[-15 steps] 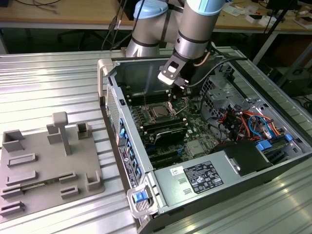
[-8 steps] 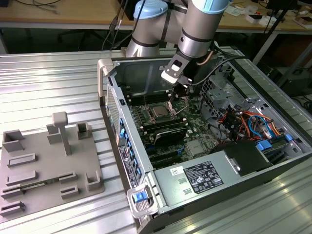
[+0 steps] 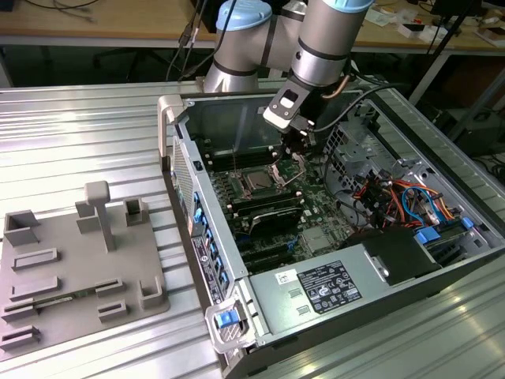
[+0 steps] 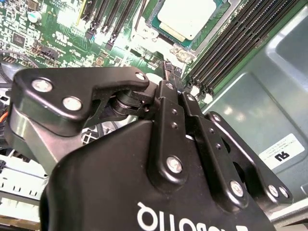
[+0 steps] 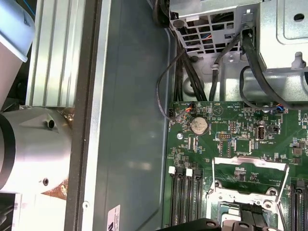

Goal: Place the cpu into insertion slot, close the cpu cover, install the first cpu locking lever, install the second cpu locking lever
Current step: 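Close the cpu cover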

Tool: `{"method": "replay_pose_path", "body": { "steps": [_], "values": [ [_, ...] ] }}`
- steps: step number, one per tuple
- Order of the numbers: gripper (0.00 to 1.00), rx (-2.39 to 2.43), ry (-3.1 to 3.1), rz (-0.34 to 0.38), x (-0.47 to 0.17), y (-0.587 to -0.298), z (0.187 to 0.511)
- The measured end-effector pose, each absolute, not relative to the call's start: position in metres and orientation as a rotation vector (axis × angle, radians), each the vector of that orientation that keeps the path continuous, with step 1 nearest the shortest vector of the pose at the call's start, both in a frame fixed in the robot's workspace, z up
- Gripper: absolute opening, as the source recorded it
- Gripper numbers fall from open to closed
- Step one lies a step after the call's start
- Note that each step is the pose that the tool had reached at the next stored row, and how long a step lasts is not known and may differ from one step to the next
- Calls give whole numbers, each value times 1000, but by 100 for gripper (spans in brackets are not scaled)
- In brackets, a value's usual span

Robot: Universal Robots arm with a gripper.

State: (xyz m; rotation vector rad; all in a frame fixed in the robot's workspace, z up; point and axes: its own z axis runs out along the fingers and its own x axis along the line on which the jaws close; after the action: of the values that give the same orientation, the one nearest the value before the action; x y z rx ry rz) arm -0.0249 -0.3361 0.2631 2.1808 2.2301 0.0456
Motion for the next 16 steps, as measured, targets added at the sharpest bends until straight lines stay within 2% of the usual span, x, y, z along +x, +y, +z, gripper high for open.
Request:
{"method": "replay_pose_path", "body": {
  "steps": [16],
  "values": [
    [11, 2180, 2230, 44, -12, -336, 263]
  ]
}}
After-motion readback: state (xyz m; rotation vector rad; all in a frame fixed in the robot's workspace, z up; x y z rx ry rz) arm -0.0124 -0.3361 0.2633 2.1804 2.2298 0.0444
